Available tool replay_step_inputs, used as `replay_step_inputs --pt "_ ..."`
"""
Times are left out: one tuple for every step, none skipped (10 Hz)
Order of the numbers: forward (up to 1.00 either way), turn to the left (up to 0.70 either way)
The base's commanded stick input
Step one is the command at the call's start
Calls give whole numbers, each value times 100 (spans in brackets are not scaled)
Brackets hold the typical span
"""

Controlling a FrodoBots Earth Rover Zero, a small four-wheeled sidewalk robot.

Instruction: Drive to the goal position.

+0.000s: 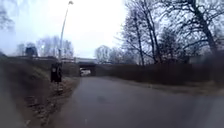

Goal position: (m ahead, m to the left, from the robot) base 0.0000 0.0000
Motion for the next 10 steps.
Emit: replay_step_inputs --pt "45 2" --pt "45 8" --pt "45 17" --pt "45 20" --pt "45 22" --pt "45 24" --pt "45 21" --pt "45 7" --pt "45 0" --pt "45 0"
